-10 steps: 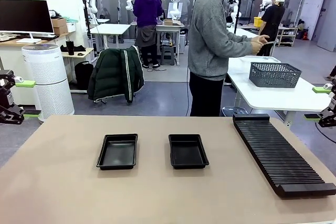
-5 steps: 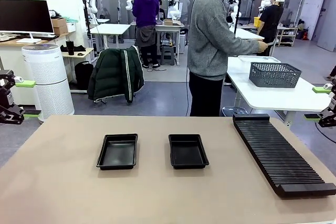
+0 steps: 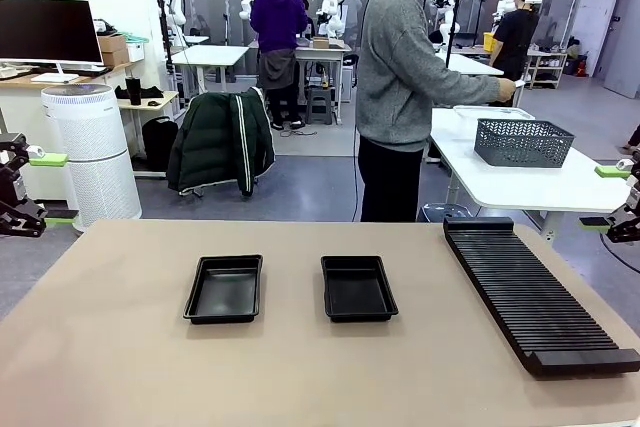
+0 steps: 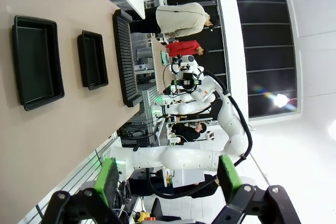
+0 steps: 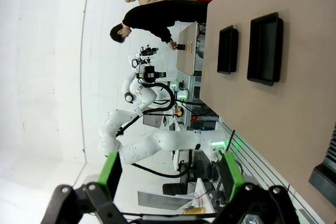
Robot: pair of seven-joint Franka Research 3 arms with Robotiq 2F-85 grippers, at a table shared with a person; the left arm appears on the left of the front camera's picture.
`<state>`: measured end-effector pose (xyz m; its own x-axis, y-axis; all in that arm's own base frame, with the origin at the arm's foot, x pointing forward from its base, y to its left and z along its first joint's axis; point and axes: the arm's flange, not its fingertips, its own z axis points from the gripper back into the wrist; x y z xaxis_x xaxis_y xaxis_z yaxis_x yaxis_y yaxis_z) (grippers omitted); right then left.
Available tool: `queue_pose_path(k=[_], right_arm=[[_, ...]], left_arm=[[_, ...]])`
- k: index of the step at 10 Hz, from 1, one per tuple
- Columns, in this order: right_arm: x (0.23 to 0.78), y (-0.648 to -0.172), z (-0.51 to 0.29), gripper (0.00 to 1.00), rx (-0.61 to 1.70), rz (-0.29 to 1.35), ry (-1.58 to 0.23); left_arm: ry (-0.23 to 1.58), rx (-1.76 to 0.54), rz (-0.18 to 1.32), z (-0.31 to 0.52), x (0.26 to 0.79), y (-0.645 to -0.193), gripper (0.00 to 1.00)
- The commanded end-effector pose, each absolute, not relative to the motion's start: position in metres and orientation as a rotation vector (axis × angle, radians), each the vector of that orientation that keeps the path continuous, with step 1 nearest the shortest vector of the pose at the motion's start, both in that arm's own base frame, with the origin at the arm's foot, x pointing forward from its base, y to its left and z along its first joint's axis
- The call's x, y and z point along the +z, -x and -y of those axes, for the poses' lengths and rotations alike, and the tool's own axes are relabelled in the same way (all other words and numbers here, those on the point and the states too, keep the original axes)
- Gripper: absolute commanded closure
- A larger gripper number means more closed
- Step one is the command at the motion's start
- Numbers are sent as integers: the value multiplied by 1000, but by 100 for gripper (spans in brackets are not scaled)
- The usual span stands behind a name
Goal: Inspect and transfer BCBs to ESD trays.
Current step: Pick up the Blank PCB from the PCB Rack and place it in the left ESD tray.
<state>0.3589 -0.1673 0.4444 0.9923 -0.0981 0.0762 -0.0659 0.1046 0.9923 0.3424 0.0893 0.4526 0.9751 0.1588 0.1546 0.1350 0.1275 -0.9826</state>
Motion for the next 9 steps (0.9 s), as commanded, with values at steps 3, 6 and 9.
queue_pose_path(k=[3,6,9], right_arm=[[444,-359,167,0,-25,133,-1467],[444,-359,167,0,-25,133,-1467],[444,-359,167,0,-25,133,-1467]], left_arm=[[1446,19,246,-90,453,-342,0],[1446,19,246,-90,453,-342,0],[1446,19,246,-90,453,-342,0]])
